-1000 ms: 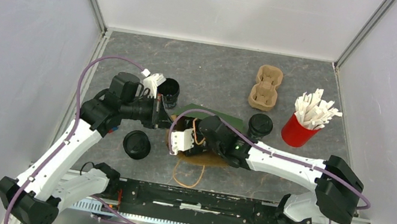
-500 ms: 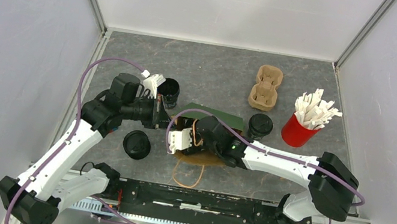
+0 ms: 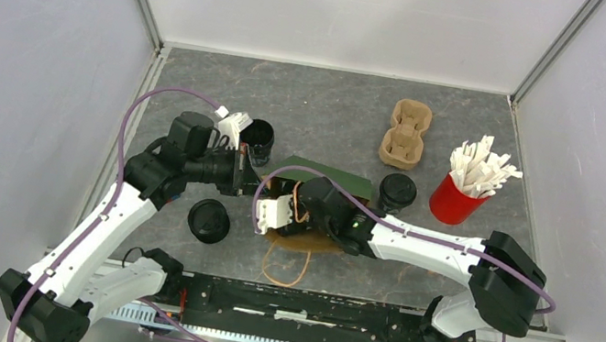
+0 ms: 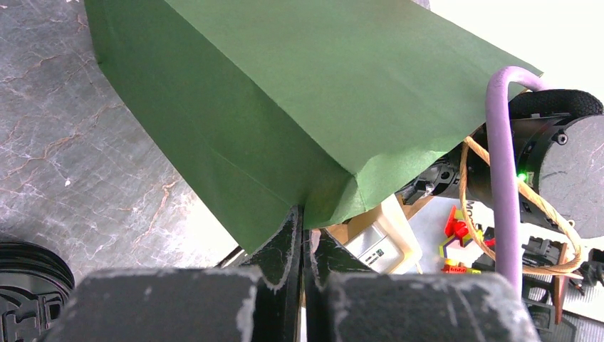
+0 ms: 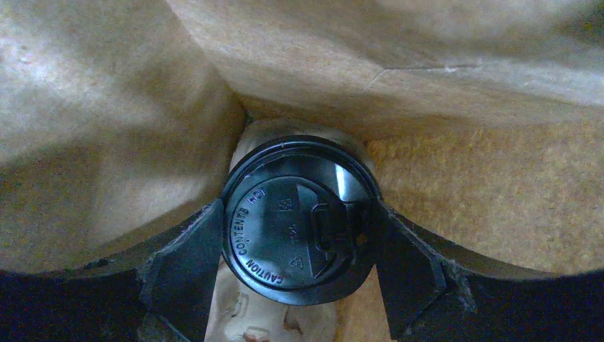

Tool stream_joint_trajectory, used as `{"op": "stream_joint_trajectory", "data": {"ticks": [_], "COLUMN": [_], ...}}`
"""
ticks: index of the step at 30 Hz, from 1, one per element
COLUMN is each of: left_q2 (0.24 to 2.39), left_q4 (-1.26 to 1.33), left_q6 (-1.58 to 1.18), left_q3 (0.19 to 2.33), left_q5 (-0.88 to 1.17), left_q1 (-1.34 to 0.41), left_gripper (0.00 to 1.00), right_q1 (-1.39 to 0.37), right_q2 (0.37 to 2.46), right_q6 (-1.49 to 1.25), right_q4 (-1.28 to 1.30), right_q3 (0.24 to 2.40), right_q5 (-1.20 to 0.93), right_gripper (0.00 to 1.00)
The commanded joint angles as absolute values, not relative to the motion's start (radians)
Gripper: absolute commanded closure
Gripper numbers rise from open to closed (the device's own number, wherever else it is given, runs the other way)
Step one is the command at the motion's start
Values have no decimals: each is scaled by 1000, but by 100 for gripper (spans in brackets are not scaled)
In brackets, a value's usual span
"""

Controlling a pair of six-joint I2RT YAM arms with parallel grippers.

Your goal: Pack the takeout coffee

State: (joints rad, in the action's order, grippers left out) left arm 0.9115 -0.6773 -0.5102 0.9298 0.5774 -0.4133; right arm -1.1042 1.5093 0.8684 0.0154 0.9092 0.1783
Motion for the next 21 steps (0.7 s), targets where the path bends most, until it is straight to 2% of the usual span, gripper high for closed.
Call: {"op": "stream_joint_trajectory", "data": {"ticks": [1,3,9,21], "left_q2": [894,894,904,899], "left_q4": [-665,-666,-681,-704], "left_q6": [-571,-569,-557,-545], "left_q3": [933,931,926,932], "left_q5": [634,632,620,598], "left_q1": [-417,-418,-418,-418], "left_gripper": [98,98,98,98], "right_q1": [-1097,-1097,-1098,-1097], "right_q2": [1531,1527,1513,1480], "right_q6": [841,833,800,788], "right_q4": [8,8,49,87], "right_q3": [915,925,977,1005], "right_q5": [217,218,205,172], "right_gripper": [24,23,11,2]}}
